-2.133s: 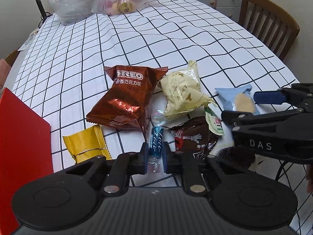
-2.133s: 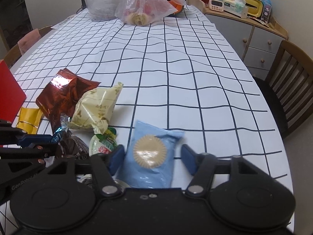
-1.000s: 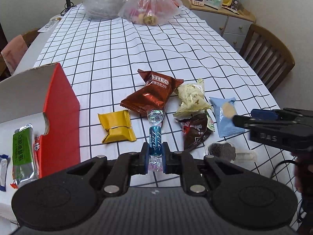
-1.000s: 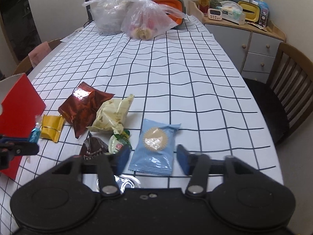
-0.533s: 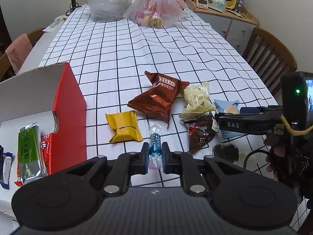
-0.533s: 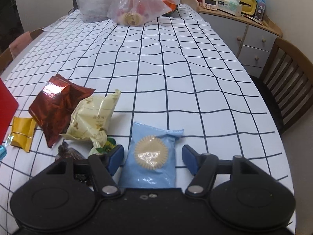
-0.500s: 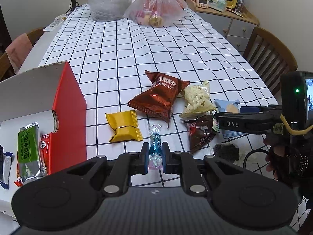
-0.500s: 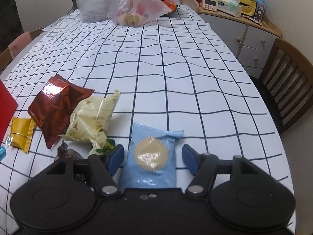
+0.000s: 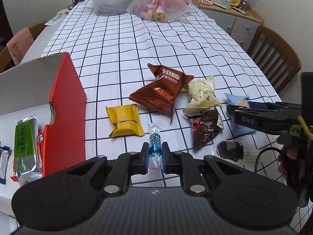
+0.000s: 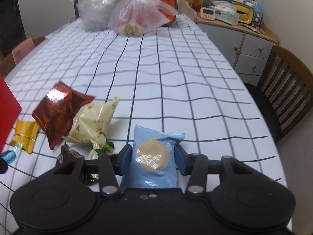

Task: Organize snacks
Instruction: 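Carry the blue candy stick and light blue biscuit pack over the box with both grippers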

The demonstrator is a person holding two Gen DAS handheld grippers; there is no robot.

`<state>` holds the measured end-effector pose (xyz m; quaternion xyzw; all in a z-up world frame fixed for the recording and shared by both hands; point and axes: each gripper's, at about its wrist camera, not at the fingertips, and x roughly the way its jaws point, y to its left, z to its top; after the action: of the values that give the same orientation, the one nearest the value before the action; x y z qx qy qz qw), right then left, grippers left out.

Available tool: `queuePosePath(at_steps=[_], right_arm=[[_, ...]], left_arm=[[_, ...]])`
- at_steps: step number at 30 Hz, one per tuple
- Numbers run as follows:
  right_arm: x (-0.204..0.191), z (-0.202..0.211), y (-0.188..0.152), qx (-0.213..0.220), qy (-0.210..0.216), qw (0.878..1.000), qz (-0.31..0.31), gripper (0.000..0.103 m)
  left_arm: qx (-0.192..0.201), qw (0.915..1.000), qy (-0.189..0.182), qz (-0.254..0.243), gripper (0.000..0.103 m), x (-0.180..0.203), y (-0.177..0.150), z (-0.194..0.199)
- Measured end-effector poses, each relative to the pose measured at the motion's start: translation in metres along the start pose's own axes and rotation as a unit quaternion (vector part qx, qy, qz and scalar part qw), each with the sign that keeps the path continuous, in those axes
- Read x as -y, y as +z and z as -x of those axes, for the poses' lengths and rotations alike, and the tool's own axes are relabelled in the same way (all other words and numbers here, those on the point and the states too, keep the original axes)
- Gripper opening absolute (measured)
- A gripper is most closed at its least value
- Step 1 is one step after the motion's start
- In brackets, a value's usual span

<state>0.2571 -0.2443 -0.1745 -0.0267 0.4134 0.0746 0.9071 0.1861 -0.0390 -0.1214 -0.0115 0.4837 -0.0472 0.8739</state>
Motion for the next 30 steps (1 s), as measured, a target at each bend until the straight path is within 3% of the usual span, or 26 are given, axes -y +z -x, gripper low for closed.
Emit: queuePosePath(at_steps=[7,15,30], right_arm=[[0.012,0.045,0.009,0.032,0.024,0.999,-0.011,0.046],[-0.003,0.095,0.019,0.053,0.053,0.997,0.009,0.046],[-0.094,0.136,0.035,0.063,0.128,0.988,0.054,0.046]], left_arm=[[0.015,0.9998,-0.008,0.015,0.012,-0.003,0.003,0.016],[0.043,0.9987,-0.013,0.023,0.012,-0.013,0.007,0.05],[0.078,0.9948,-0.006,0.066,0.012,-0.087,-0.002,0.103]])
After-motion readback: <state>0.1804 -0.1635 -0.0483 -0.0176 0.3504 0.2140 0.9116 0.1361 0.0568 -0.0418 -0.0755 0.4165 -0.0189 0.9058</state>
